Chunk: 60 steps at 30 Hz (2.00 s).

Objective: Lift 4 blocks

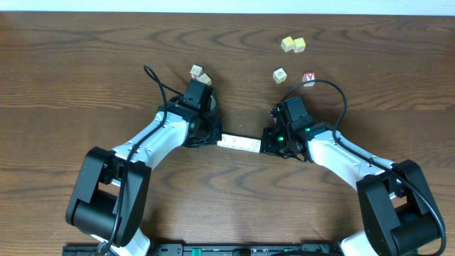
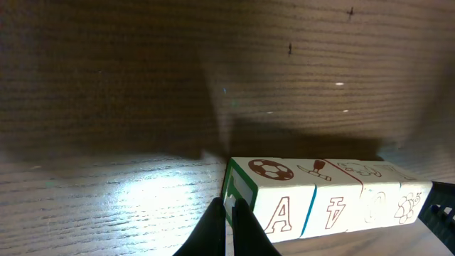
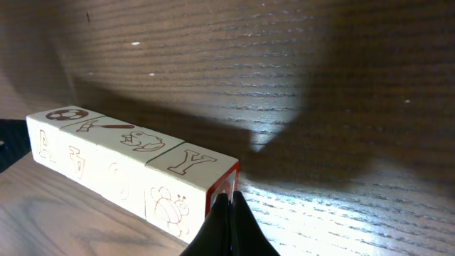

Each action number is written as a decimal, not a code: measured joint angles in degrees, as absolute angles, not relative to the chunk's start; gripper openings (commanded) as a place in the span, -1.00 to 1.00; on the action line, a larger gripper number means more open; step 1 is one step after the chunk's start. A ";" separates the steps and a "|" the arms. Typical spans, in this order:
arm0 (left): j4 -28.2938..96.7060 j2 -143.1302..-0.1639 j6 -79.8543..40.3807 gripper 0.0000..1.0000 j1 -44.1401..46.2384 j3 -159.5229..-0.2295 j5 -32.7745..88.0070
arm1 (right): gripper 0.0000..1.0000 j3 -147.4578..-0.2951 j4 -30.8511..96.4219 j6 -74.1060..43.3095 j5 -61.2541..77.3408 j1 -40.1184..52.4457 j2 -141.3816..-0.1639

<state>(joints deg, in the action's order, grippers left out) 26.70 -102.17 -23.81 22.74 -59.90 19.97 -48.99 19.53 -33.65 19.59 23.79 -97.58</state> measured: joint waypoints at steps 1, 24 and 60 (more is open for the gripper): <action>26.65 -102.17 -23.79 -0.86 22.74 -59.81 19.97 | -0.98 -49.12 19.62 -33.63 19.62 23.77 -97.58; 25.87 -102.72 -23.81 -0.85 25.17 -58.50 19.49 | -0.98 -50.83 23.62 -31.81 19.29 21.71 -97.58; 50.98 -60.77 -24.03 0.53 12.29 -59.51 -6.44 | 0.99 -71.37 74.67 -26.59 1.87 18.57 -68.12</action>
